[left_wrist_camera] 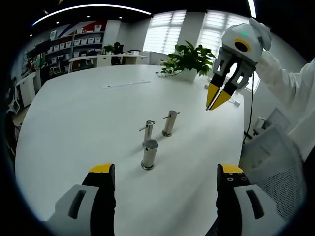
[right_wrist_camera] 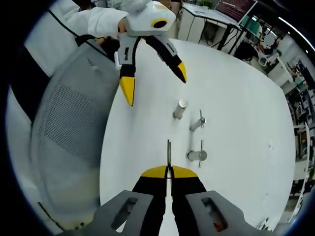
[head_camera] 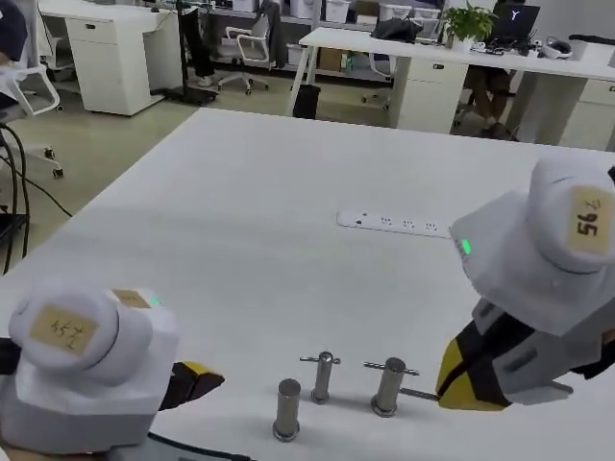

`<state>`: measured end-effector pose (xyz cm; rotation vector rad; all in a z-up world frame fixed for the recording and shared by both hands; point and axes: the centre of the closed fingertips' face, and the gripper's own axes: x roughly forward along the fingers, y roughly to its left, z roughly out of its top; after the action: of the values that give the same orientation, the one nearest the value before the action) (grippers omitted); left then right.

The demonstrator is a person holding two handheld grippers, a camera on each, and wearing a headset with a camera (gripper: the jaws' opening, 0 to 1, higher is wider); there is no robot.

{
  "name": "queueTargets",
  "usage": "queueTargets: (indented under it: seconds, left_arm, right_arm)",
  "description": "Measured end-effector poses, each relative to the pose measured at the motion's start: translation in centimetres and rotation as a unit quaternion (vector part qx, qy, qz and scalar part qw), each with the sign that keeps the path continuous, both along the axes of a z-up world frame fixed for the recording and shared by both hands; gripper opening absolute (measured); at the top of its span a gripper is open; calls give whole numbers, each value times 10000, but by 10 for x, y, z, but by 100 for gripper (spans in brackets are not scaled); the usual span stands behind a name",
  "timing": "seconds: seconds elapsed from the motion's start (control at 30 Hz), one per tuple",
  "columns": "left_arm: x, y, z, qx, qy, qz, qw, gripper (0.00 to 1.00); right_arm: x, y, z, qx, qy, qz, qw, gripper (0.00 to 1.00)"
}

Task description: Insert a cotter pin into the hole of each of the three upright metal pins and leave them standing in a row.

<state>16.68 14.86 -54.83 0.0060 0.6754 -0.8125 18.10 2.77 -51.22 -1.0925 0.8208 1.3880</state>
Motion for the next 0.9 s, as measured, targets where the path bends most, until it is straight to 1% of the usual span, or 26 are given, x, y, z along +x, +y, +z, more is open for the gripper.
queueTargets:
  seconds: [0.1, 0.2, 0.27, 0.3, 0.37, 0.4, 0.47, 0.53, 0.57, 0.6, 0.67, 0.7, 0.73, 0.8, 0.87, 0.9]
  left_arm:
    - [0, 0, 0, -25, -1, 19, 10000, 83]
    - [2, -2, 4, -92, -31, 32, 9999, 81]
    - [8, -2, 10, -355, 3, 312, 9989, 76]
    - [10, -2, 12, -453, 18, 375, 9983, 74]
    - [12, -3, 14, -490, -10, 373, 9981, 71]
    - [12, -3, 15, -517, 18, 389, 9979, 69]
    - [11, -8, 17, -689, 198, 422, 9965, 66]
    - [11, -15, 21, -951, 416, 447, 9936, 63]
    - [12, -18, 24, -1098, 511, 475, 9915, 61]
    - [13, -19, 25, -1204, 569, 508, 9898, 57]
    - [17, -19, 27, -1220, 520, 537, 9897, 49]
    - [18, -20, 27, -1240, 538, 552, 9893, 45]
    - [19, -23, 28, -1284, 628, 551, 9882, 43]
    - [18, -29, 30, -1397, 735, 501, 9862, 40]
    - [16, -37, 34, -1567, 879, 385, 9830, 36]
    - [15, -39, 35, -1613, 924, 367, 9819, 35]
  right_arm:
    - [1, 1, 0, 73, -60, -87, 9999, 0]
    - [1, 1, -1, 145, -90, -181, 9997, 0]
    - [0, 1, -1, 156, -99, -192, 9996, 0]
    - [0, 1, -1, 172, -114, -199, 9996, 0]
    - [-1, 2, -2, 205, -116, -222, 9995, 0]
    - [-1, 2, -2, 212, -120, -221, 9995, 0]
    - [-2, 3, -2, 234, -144, -218, 9994, 0]
    - [-3, 4, -3, 246, -142, -220, 9994, 0]
    - [-3, 4, -4, 243, -157, -221, 9993, 0]
    - [-3, 4, -4, 235, -182, -207, 9993, 0]
    - [-2, 5, -3, 272, -237, -180, 9992, 0]
    - [-2, 6, -3, 289, -239, -195, 9991, 0]
    - [-2, 6, -3, 312, -250, -216, 9990, 0]
    - [-2, 8, -2, 340, -288, -218, 9988, 0]
    - [-2, 9, -2, 363, -312, -240, 9986, 0]
    - [-2, 9, -2, 380, -327, -233, 9985, 0]
